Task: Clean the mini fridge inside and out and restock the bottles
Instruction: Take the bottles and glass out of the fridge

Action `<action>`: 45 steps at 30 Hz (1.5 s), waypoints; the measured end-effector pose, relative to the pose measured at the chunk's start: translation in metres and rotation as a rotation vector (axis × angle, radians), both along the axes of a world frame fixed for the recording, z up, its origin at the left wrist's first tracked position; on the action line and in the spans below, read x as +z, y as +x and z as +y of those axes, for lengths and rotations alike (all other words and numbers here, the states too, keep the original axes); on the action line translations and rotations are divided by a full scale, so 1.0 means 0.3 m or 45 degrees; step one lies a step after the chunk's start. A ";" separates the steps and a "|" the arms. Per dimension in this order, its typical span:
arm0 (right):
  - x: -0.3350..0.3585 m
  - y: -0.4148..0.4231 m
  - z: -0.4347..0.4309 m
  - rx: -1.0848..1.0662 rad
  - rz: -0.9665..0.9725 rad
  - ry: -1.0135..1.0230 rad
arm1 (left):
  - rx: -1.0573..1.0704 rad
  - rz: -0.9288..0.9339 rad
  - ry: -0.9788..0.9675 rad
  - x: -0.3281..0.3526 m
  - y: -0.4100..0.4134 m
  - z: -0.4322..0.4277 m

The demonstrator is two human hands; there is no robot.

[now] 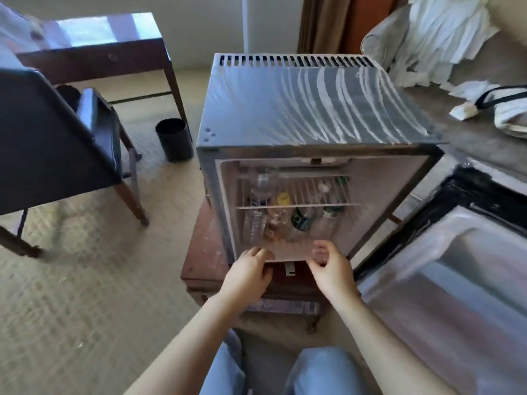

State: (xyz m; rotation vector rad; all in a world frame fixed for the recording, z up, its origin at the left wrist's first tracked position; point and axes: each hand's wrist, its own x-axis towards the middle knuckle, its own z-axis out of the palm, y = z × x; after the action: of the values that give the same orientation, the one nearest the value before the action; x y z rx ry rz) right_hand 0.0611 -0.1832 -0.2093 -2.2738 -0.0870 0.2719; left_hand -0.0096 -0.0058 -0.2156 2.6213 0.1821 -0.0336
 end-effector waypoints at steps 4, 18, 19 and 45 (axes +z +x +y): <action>-0.119 -0.081 0.001 0.086 -0.188 0.010 | -0.021 -0.084 0.065 -0.117 -0.098 -0.005; 0.201 -0.139 -0.049 0.229 -0.486 -0.010 | 0.076 -0.284 0.220 0.321 -0.268 0.042; 0.198 -0.128 -0.036 0.220 -0.483 0.003 | 0.081 -0.306 0.227 0.320 -0.268 0.055; 0.060 0.374 0.520 0.084 -0.404 0.330 | 0.194 -0.292 0.238 0.008 -0.214 0.521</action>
State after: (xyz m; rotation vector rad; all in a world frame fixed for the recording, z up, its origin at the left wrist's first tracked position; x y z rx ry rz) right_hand 0.1733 -0.0272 -0.1913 -2.0397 -0.3428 -0.0668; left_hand -0.0739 0.1506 -0.2130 2.7609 0.3171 0.3512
